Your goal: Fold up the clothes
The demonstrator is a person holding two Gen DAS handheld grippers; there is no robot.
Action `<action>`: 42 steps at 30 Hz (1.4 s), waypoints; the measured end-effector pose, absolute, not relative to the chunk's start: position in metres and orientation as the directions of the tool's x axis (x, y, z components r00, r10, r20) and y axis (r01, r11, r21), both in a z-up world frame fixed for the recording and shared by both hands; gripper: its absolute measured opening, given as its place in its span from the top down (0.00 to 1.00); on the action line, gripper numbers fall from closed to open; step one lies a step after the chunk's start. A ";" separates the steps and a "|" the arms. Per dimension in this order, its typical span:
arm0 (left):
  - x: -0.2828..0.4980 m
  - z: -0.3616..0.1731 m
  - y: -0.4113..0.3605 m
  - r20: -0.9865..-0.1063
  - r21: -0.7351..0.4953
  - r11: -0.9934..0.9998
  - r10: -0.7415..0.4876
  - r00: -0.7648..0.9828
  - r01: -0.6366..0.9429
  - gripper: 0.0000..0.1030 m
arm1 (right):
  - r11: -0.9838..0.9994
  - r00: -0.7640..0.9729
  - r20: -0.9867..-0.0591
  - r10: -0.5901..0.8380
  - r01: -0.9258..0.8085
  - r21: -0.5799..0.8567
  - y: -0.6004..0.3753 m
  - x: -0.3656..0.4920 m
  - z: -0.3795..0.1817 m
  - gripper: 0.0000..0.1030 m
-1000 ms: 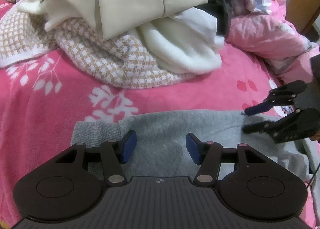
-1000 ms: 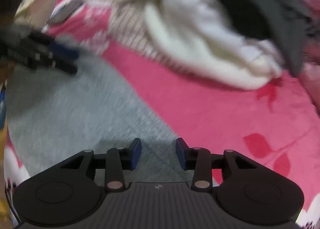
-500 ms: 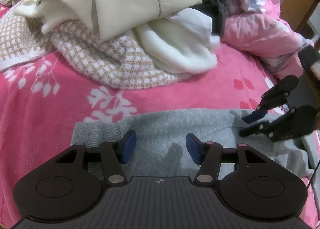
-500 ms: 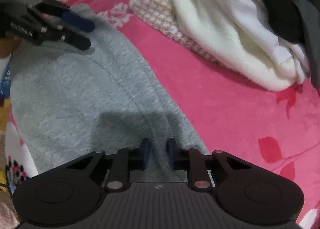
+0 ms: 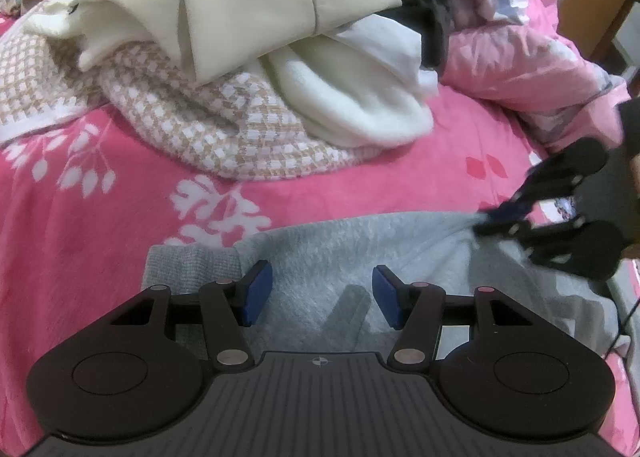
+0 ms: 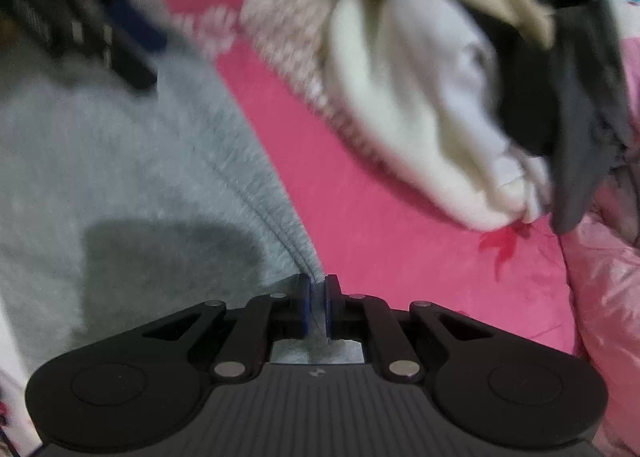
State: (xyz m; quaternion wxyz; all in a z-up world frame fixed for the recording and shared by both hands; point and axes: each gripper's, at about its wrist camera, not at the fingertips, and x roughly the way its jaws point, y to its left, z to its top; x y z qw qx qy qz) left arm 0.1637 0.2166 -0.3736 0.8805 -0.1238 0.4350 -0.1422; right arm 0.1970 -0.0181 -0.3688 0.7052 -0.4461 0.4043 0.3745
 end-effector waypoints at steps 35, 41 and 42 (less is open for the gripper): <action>0.150 -0.344 0.241 -0.686 -0.516 0.856 -0.383 0.618 -0.043 0.32 | 0.697 0.374 -0.900 0.224 -0.707 -0.121 -0.020 0.218 -0.300 0.71; 0.073 -0.326 0.267 -0.659 -0.623 0.771 -0.429 0.617 -0.129 0.30 | 0.511 0.200 -0.902 0.383 -0.859 0.027 0.043 0.222 -0.305 0.70; 0.060 -0.328 0.271 -0.661 -0.642 0.752 -0.443 0.606 -0.150 0.29 | 0.488 0.177 -0.901 0.395 -0.872 0.043 0.055 0.223 -0.308 0.66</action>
